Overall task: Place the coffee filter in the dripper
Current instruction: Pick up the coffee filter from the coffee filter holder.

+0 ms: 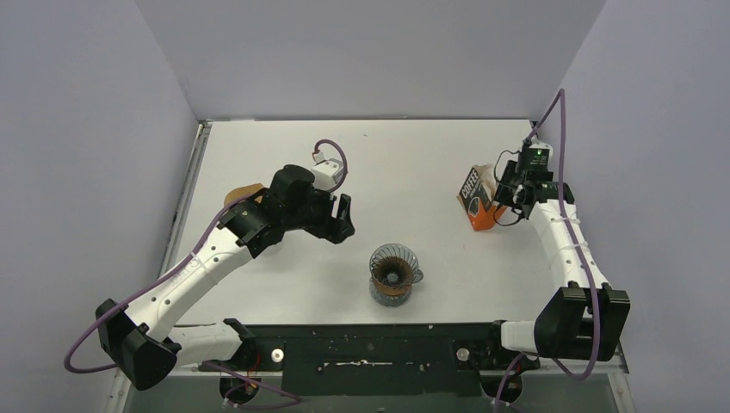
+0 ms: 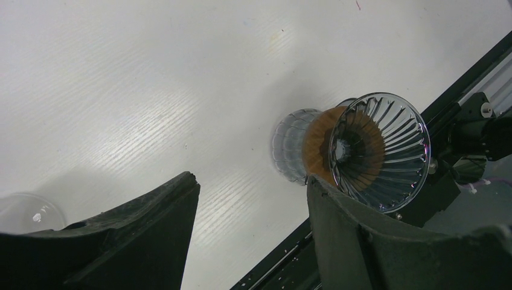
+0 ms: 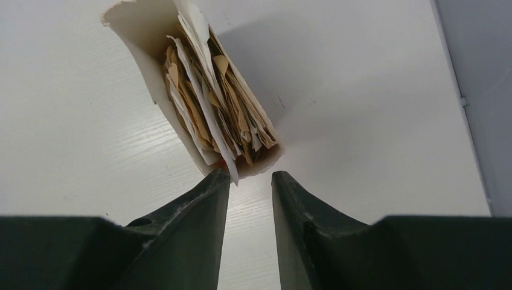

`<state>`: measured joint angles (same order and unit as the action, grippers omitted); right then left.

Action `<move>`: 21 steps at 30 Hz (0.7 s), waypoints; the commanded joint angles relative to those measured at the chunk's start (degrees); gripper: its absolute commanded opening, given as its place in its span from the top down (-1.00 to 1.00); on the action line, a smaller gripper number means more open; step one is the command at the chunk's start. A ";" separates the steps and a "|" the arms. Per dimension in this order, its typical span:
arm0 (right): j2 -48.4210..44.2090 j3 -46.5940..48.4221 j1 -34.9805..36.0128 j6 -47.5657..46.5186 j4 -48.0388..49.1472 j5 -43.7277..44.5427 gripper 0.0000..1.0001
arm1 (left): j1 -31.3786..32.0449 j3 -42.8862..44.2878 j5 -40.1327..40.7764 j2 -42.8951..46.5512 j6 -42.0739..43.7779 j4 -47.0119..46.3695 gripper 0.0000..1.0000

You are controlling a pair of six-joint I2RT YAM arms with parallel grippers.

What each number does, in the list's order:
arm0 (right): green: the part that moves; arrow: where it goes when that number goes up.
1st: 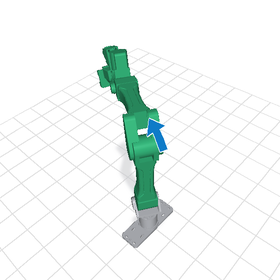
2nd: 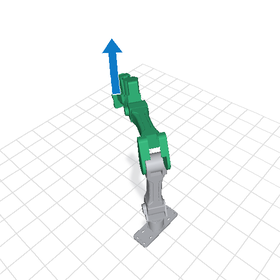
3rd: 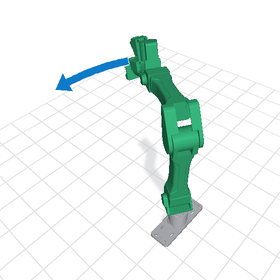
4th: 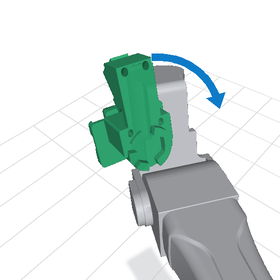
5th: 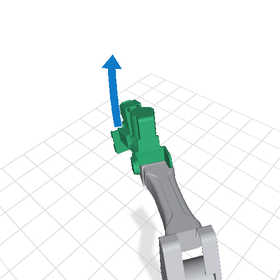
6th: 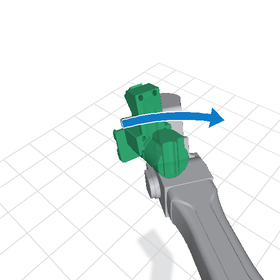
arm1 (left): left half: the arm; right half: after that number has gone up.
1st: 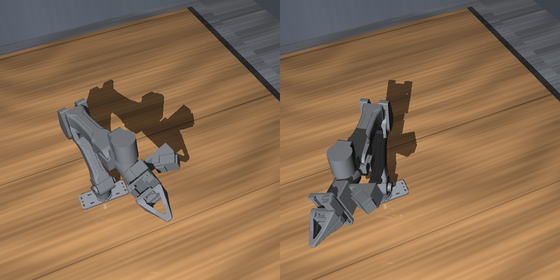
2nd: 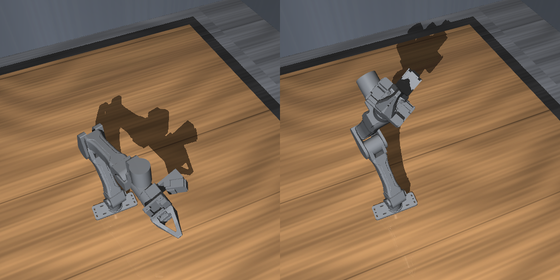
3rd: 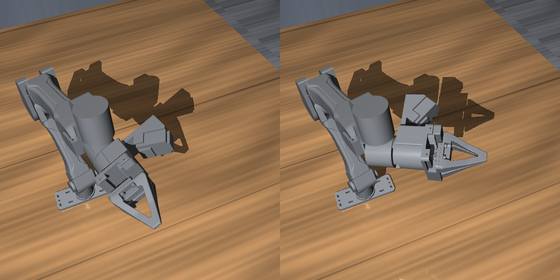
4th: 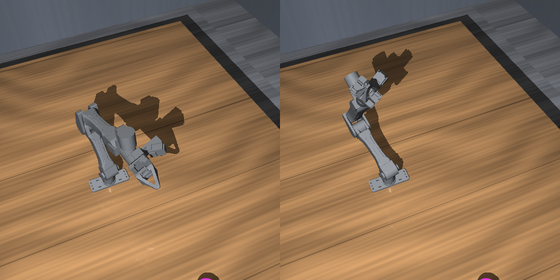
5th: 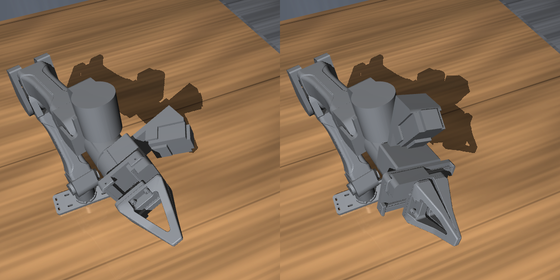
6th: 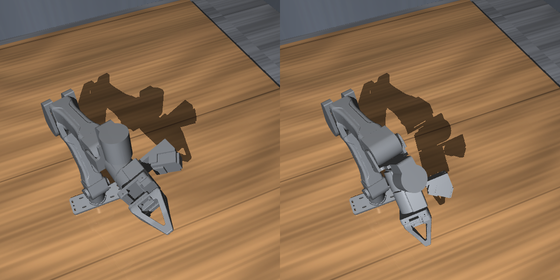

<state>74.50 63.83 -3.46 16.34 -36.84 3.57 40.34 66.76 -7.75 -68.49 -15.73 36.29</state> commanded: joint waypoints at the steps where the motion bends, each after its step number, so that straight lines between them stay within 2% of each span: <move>1: 1.07 0.28 -0.98 1.47 4.00 -3.00 0.34 | -0.45 0.12 -0.78 1.26 1.57 -1.84 -0.27; 5: 1.85 0.38 -1.36 1.83 4.35 -4.92 0.38 | -0.55 -0.02 -0.87 1.31 1.84 -1.80 -0.28; 14: 2.48 0.02 -1.89 2.56 5.19 -6.30 0.67 | -0.68 -0.30 -0.74 1.51 2.36 -1.56 -0.28; 21: 2.97 -0.08 -2.16 2.56 5.13 -6.34 0.73 | -0.72 -0.31 -0.60 1.41 2.59 -1.43 -0.28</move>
<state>76.77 63.83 -5.10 18.65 -34.15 -2.85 40.01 66.15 -7.77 -68.47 -14.33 36.32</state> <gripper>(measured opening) 0.142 0.639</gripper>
